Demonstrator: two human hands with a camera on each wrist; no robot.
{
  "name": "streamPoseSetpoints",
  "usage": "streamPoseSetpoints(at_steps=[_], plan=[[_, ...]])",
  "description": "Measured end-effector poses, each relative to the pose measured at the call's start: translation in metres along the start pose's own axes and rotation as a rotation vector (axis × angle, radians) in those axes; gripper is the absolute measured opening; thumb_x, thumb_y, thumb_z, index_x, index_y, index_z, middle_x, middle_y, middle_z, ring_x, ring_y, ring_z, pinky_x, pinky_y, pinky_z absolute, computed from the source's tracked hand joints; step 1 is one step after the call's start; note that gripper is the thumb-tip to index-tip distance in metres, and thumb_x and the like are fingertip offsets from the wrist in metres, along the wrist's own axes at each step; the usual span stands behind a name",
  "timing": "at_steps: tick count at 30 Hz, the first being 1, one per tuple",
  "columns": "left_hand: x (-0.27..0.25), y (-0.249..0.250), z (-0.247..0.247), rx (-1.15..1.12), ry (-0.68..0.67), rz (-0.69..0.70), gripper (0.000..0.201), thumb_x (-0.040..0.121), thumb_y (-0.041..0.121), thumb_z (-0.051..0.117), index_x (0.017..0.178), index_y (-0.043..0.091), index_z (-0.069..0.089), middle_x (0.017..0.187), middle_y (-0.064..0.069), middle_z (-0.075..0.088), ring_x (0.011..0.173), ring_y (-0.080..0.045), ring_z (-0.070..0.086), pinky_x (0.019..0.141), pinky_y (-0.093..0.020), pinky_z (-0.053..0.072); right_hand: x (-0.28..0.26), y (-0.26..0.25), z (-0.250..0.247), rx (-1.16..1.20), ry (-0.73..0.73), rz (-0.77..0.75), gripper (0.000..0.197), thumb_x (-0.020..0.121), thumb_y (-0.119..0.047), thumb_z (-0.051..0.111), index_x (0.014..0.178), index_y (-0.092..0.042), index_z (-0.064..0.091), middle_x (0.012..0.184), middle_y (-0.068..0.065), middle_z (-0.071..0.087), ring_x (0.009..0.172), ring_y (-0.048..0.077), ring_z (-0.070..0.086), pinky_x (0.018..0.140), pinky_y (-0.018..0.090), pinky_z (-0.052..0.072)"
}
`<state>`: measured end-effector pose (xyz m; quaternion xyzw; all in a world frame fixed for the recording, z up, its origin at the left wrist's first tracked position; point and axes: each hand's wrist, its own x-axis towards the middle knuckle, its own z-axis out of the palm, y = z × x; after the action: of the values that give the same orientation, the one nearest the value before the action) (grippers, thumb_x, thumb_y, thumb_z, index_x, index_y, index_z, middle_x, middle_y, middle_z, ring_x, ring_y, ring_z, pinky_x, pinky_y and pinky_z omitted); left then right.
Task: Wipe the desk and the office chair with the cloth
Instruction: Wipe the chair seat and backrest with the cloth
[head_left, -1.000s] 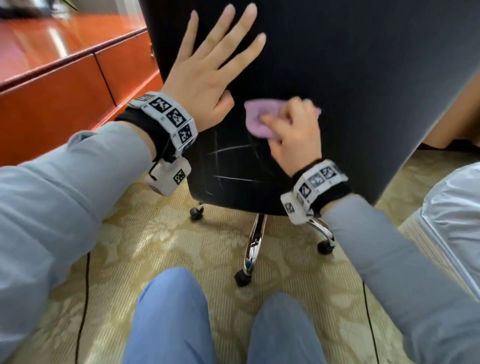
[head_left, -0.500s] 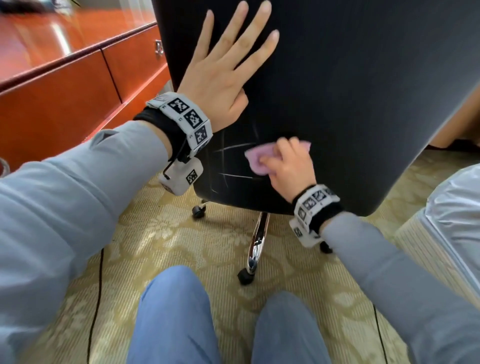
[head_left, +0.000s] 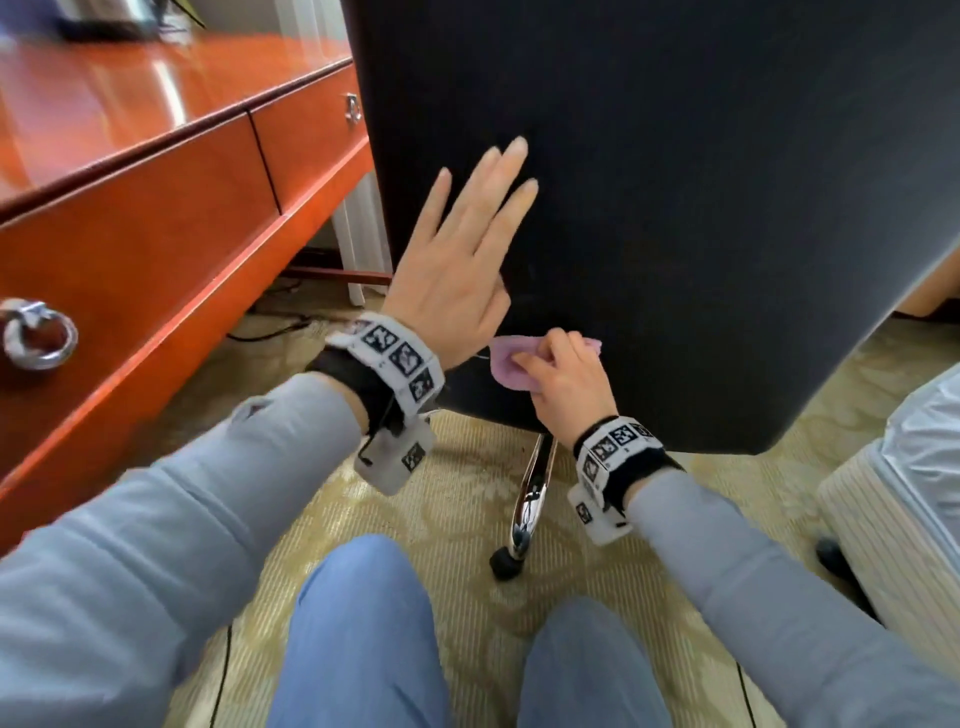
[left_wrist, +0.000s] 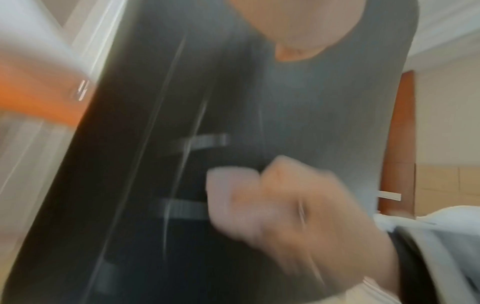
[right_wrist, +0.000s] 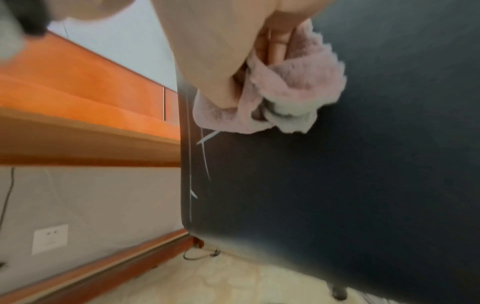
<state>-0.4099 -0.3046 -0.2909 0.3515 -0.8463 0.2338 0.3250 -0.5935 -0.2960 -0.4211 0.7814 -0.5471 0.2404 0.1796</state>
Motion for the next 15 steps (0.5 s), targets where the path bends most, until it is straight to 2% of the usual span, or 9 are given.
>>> streamPoseSetpoints(at_steps=[3,5,7,10,13,15], plan=[[-0.079,0.031,0.041,-0.219,-0.014,-0.111,0.064,0.080,0.006,0.056,0.143,-0.003,0.046,0.151,-0.020,0.041,0.138,-0.032,0.041,0.110,-0.050,0.037,0.015,0.006,-0.023,0.110,0.177,0.046,0.030,0.078,-0.003,0.066,0.107,-0.009,0.070,0.095,0.012,0.055,0.086,0.029,0.051,0.077,0.040,0.049],[-0.107,0.050,0.057,-0.286,-0.105,-0.132,0.070,0.077,0.005,0.061,0.144,-0.004,0.044,0.150,-0.020,0.041,0.134,-0.031,0.044,0.107,-0.048,0.039,0.027,0.010,-0.045,0.159,0.309,0.030,0.030,0.079,-0.003,0.061,0.108,-0.006,0.068,0.099,0.014,0.057,0.092,0.029,0.052,0.084,0.038,0.047],[-0.104,0.064,0.061,-0.363,-0.107,-0.142,0.073,0.078,0.005,0.062,0.147,-0.003,0.040,0.154,-0.019,0.035,0.140,-0.029,0.039,0.114,-0.046,0.033,0.040,0.010,-0.066,0.165,0.347,-0.015,0.034,0.078,-0.001,0.061,0.112,-0.004,0.064,0.104,0.013,0.059,0.097,0.027,0.054,0.090,0.037,0.047],[-0.068,0.069,0.057,-0.507,-0.018,-0.264,0.075,0.081,0.008,0.063,0.150,0.000,0.034,0.157,-0.014,0.032,0.147,-0.022,0.029,0.120,-0.043,0.027,0.052,0.004,-0.080,0.185,0.274,-0.091,0.043,0.080,0.001,0.066,0.121,-0.005,0.058,0.110,0.011,0.061,0.104,0.026,0.057,0.095,0.039,0.048],[-0.044,0.062,0.069,-0.516,-0.126,-0.278,0.080,0.090,0.024,0.058,0.156,0.004,0.019,0.165,-0.013,0.016,0.153,-0.020,0.012,0.123,-0.042,0.020,0.044,0.005,-0.088,0.340,0.124,-0.112,0.054,0.081,-0.007,0.065,0.133,-0.008,0.050,0.128,0.007,0.054,0.122,0.019,0.049,0.104,0.038,0.044],[-0.046,0.061,0.084,-0.361,-0.242,-0.208,0.086,0.095,0.041,0.051,0.158,0.001,0.007,0.166,-0.017,-0.001,0.154,-0.025,-0.005,0.124,-0.045,0.012,0.035,0.012,-0.102,0.304,0.139,-0.195,0.060,0.079,-0.014,0.063,0.136,-0.005,0.050,0.144,0.012,0.045,0.139,0.024,0.037,0.112,0.046,0.035]])
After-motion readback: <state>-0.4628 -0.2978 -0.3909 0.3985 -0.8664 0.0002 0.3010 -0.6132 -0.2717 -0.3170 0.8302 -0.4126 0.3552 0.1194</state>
